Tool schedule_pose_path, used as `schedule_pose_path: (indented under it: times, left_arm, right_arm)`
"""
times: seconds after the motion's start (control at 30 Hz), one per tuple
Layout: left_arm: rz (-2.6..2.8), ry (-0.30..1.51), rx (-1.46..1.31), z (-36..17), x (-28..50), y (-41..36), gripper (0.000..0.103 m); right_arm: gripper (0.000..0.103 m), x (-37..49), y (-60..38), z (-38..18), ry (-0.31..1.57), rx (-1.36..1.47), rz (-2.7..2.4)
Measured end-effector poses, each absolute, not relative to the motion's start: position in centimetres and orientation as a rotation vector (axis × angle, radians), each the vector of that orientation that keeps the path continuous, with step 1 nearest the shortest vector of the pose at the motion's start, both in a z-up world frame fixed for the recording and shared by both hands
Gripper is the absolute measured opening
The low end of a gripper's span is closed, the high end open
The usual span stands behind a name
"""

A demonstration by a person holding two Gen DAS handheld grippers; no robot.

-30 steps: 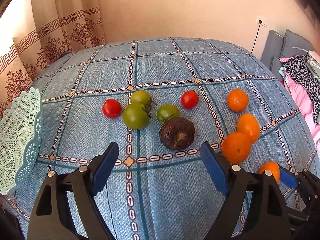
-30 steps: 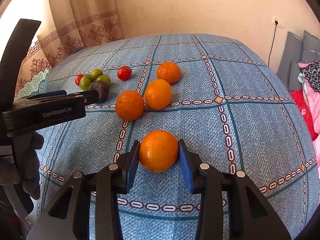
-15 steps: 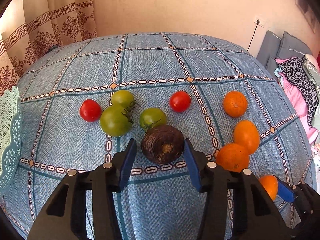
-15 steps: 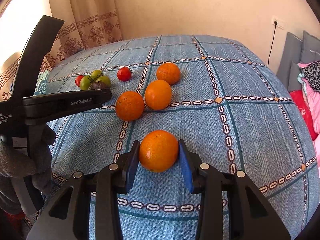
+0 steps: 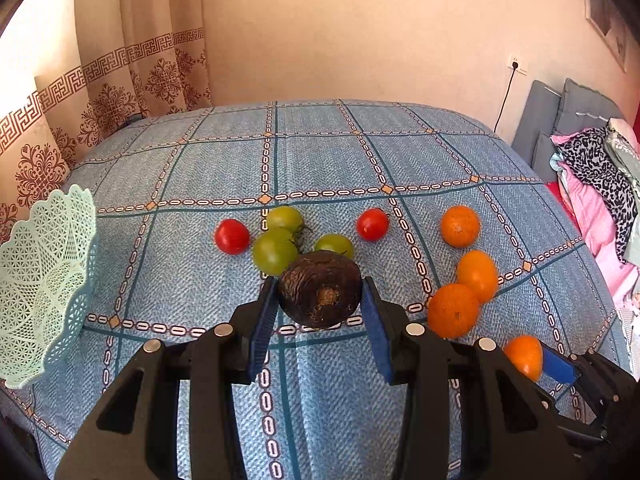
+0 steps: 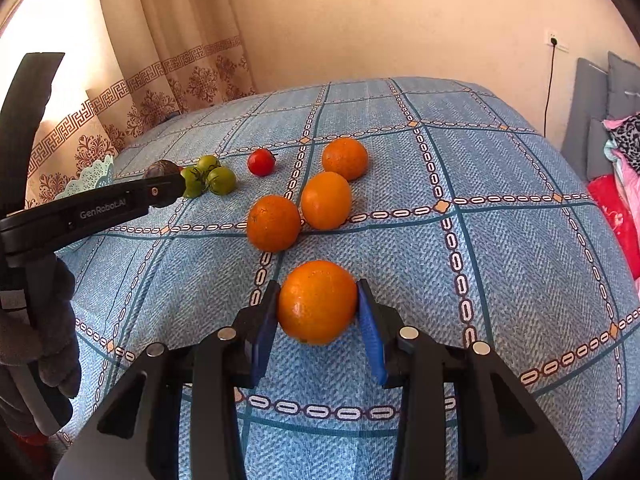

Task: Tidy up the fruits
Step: 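Carry both fruits to the turquoise basket and open both tools to drop them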

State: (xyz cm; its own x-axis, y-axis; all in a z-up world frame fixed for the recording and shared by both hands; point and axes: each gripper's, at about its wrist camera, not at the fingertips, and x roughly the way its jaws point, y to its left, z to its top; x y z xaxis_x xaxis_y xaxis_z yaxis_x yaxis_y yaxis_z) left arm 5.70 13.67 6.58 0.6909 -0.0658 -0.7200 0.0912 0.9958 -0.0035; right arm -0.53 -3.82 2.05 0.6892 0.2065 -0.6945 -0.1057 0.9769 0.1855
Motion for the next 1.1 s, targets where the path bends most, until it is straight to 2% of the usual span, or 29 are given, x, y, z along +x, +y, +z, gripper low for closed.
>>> schedule_pose_path:
  times: [0.53,1.1]
  left_arm:
    - [0.17,0.621,0.006,11.1,0.3,23.2,0.043]
    - [0.408,0.616,-0.08,10.0,-2.1,35.3,0.043]
  right_arm:
    - [0.039,-0.5,1.0,5.7,0.778,0.153,0.275]
    - [0.039,1.8,14.8,10.5,0.711,0.046,0.484]
